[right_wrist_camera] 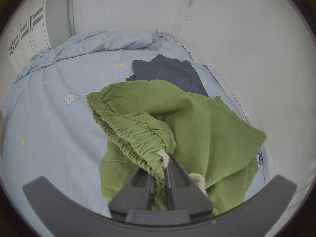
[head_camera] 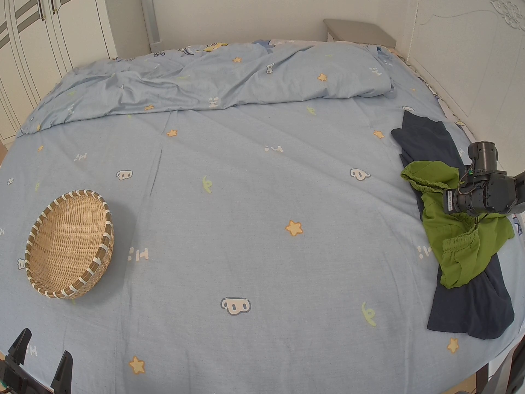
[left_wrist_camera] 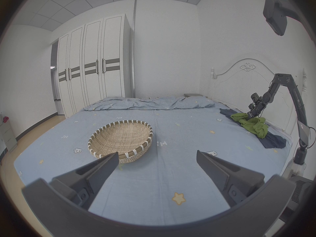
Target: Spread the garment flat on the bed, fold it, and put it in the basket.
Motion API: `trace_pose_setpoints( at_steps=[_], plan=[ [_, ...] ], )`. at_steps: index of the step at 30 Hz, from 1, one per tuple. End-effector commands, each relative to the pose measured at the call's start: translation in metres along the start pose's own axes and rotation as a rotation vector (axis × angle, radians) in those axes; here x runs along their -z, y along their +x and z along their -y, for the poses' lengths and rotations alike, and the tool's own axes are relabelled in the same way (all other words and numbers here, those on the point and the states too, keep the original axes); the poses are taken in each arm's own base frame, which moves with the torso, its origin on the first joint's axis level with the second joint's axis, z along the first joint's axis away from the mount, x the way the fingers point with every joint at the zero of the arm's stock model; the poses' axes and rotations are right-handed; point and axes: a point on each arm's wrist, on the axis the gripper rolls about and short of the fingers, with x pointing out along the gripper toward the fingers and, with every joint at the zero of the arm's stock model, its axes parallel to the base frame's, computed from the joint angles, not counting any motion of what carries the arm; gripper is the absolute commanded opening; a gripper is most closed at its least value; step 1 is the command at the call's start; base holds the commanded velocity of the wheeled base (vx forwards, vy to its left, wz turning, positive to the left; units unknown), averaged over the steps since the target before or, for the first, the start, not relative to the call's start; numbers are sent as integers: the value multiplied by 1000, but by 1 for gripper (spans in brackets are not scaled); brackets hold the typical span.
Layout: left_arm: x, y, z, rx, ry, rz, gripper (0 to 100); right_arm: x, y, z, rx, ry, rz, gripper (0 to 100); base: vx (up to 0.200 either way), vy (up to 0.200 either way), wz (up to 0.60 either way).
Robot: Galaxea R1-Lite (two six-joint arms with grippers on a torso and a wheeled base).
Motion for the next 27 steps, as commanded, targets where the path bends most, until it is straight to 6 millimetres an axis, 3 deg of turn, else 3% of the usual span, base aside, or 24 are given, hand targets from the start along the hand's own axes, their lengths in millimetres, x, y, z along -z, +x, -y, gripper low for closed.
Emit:
trace_pose_setpoints(
  at_steps=[1, 3, 7, 8, 10, 14, 18, 27],
  plan=[
    [5, 0, 0, 1, 0, -6, 100, -23, -32, 5, -13, 6, 53, 0, 0, 0, 0],
    [5, 0, 0, 1, 0, -6, 100, -29, -44, 5, -37, 4, 53, 0, 0, 0, 0],
    [5, 0, 0, 1, 0, -6, 100, -48, -94, 7, -149, 57, 43, 0, 0, 0, 0],
    [5, 0, 0, 1, 0, -6, 100, -48, -94, 7, -149, 57, 43, 0, 0, 0, 0],
    [5, 0, 0, 1, 0, -6, 100, -60, -129, -4, -249, 88, 36, 0, 0, 0, 0],
    [4, 0, 0, 1, 0, -4, 100, -70, -161, -13, -349, 141, 33, 0, 0, 0, 0],
    [5, 0, 0, 1, 0, -6, 100, -73, -179, -28, -415, 169, 36, 0, 0, 0, 0],
    [5, 0, 0, 1, 0, -6, 100, -67, -195, -62, -515, 171, -17, 0, 0, 0, 0]
  ],
)
